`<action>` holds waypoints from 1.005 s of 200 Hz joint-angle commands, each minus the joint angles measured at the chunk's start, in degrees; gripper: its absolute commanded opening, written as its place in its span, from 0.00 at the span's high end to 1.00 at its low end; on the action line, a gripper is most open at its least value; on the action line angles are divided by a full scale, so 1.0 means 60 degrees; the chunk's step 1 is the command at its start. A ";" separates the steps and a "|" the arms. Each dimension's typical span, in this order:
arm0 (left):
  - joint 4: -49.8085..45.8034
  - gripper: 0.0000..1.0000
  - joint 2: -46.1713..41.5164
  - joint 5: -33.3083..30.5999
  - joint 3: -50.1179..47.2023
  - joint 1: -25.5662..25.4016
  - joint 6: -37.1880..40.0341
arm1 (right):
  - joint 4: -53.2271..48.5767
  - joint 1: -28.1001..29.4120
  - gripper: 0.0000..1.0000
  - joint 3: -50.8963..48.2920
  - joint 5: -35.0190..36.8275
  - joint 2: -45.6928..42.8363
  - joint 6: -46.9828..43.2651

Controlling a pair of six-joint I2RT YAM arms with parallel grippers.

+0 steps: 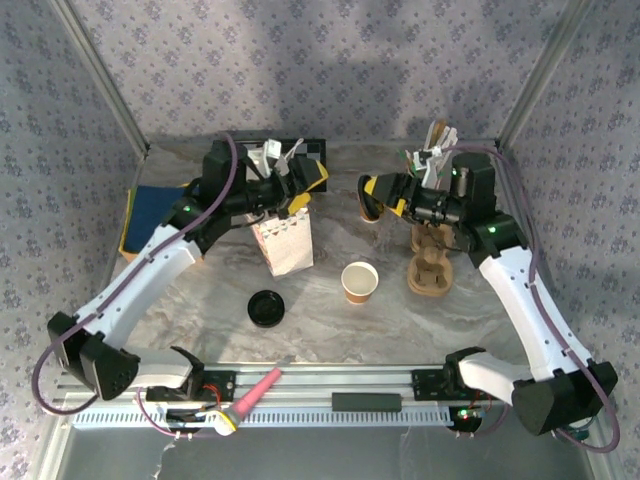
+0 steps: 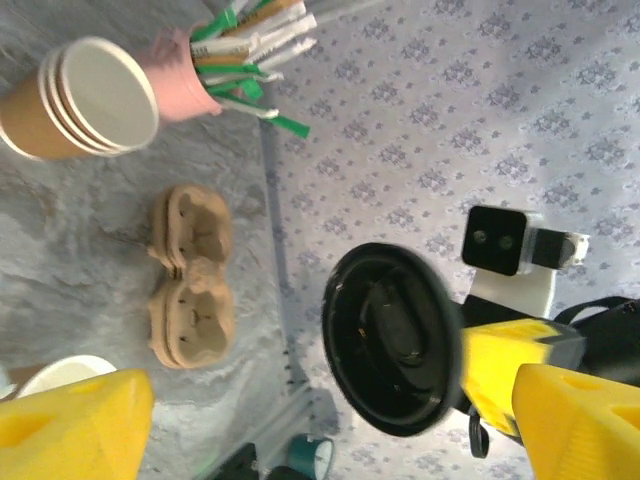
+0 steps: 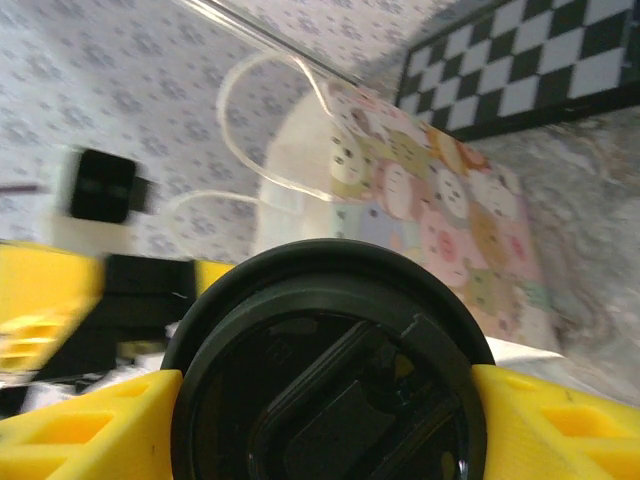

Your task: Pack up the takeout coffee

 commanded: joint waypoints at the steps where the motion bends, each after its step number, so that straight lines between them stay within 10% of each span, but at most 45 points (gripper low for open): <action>1: -0.2103 0.03 -0.0573 -0.0870 0.0712 0.0098 0.1492 | -0.2420 0.0546 0.31 0.0305 0.1438 0.0363 -0.2028; 110: -0.4613 0.00 -0.1898 -0.2476 0.1278 0.0334 0.3462 | -0.6238 0.4444 0.35 0.1482 0.7149 0.2697 -0.3566; 201: -0.4643 0.00 -0.2331 -0.2740 0.0460 0.0324 0.3191 | -0.6188 0.5323 0.35 0.1261 0.8486 0.3824 -0.3458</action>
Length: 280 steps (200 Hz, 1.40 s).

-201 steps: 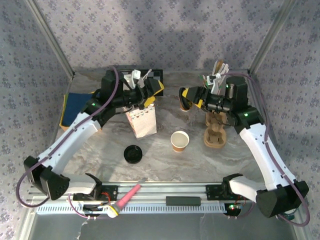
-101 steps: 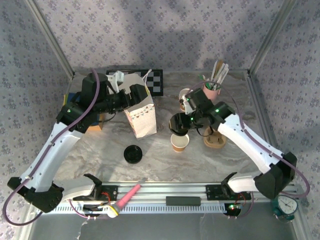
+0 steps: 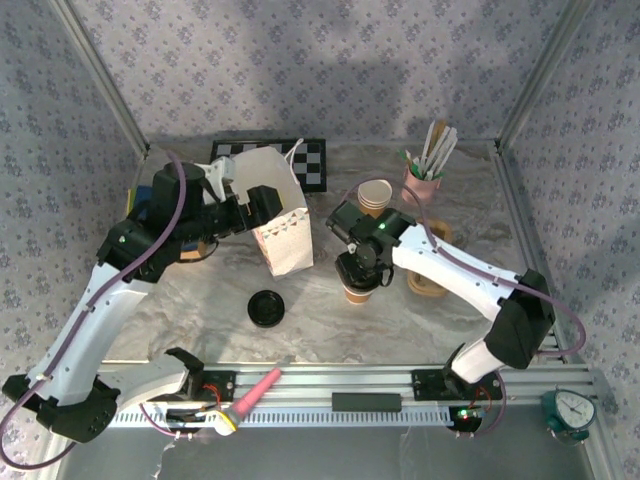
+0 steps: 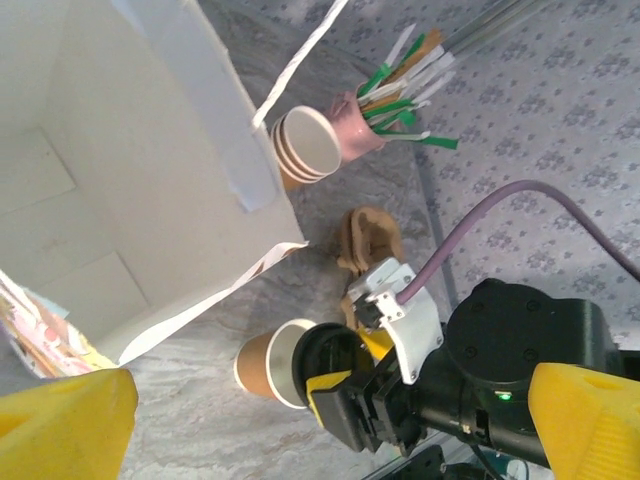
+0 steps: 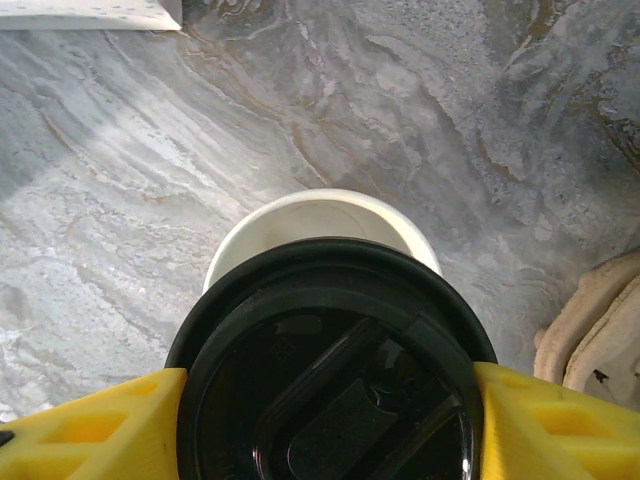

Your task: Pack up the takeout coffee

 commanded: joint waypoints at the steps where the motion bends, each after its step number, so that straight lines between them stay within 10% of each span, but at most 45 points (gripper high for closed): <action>1: -0.0152 0.00 -0.0138 -0.0191 0.0015 0.0045 0.0069 | -0.0027 0.0048 0.35 -0.0104 0.0523 0.0039 0.0052; 280: -0.0006 0.00 0.0156 -0.0123 -0.0005 0.0056 -0.0004 | 0.2289 -0.0179 0.34 -0.2103 -0.0075 -0.0920 0.0936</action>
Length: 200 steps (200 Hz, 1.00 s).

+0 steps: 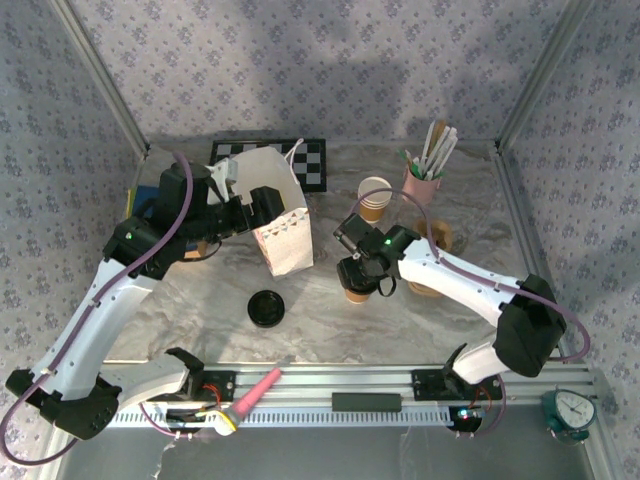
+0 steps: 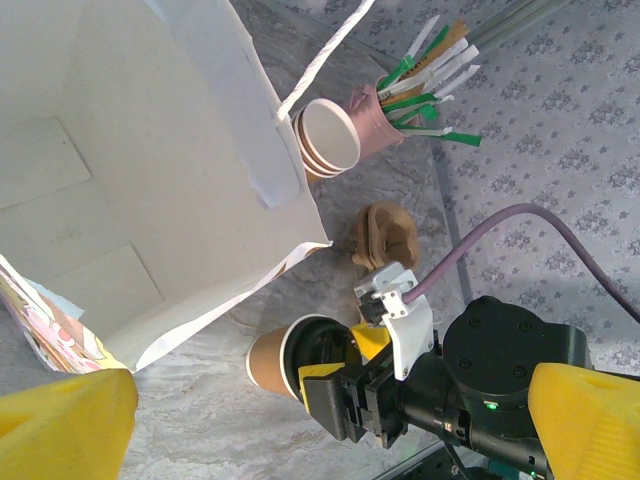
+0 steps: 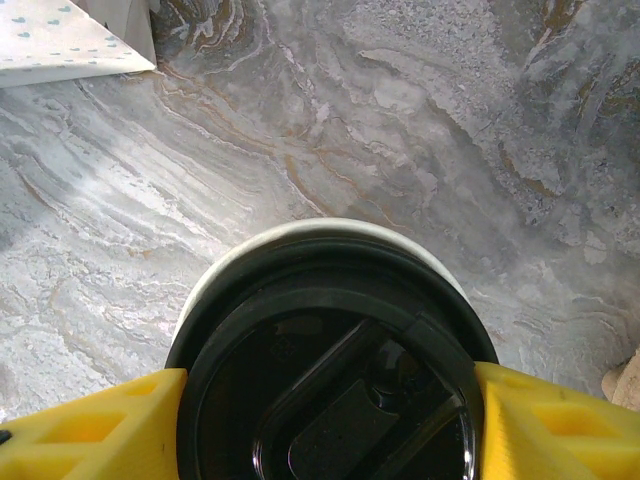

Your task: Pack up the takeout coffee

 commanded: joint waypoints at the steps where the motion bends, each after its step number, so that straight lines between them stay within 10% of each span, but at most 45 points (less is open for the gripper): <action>1: 0.0005 0.00 -0.0001 -0.0015 0.0102 0.0049 0.0009 | -0.0136 0.0021 0.34 0.0012 0.0053 -0.0281 0.0209; 200: 0.0111 0.00 0.0057 0.0128 0.0066 0.0056 -0.0052 | 0.0241 0.0168 0.33 -0.0289 0.0096 -0.0406 0.0456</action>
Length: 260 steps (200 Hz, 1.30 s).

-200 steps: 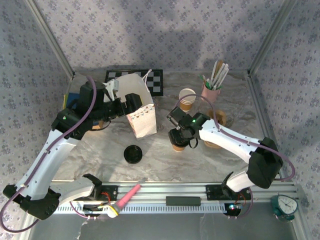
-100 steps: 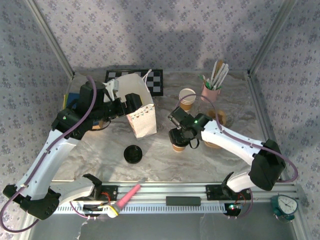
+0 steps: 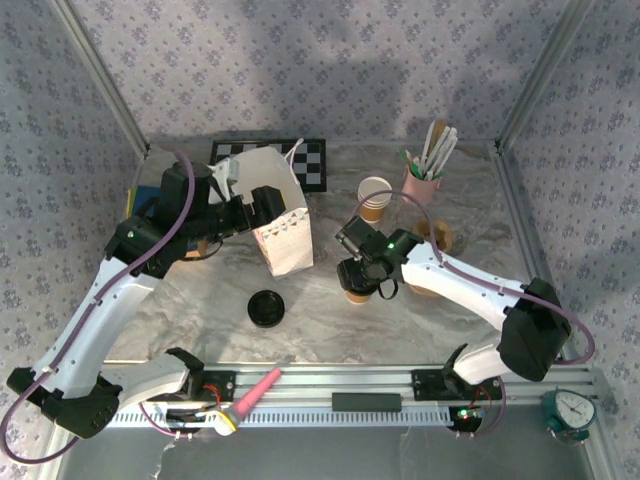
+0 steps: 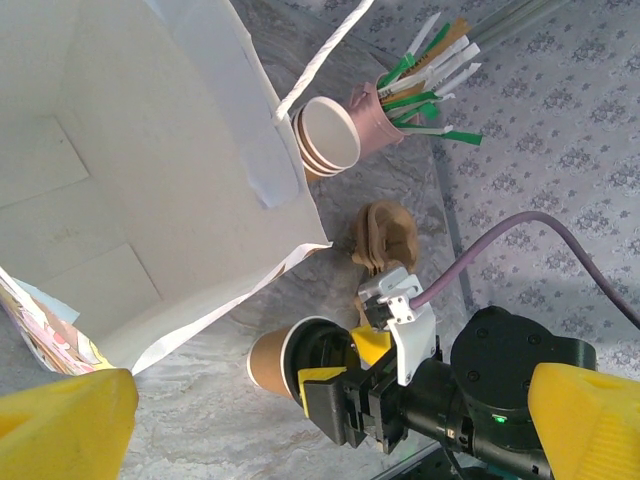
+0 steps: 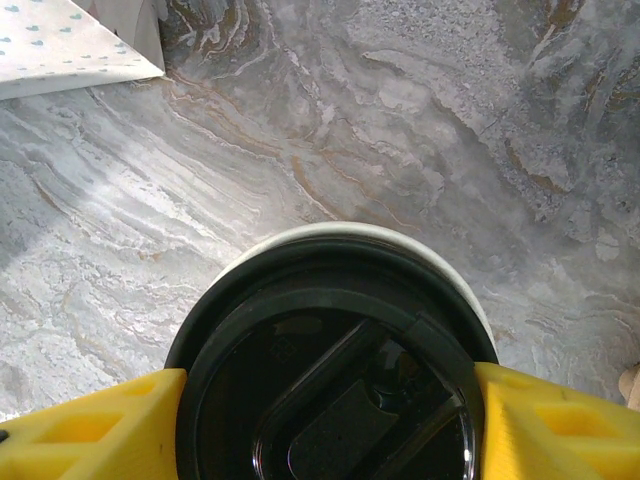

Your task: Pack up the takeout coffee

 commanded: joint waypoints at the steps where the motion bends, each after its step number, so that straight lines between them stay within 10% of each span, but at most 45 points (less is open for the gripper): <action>1: 0.0068 0.01 -0.0023 0.0091 0.0062 0.0049 -0.0041 | -0.0079 0.0090 0.33 0.0057 0.0124 -0.0121 0.0203; 260: 0.0180 0.00 0.0043 0.0280 -0.0015 0.0050 -0.0106 | -0.0281 0.0092 0.21 -0.0203 0.0476 -0.0371 0.0449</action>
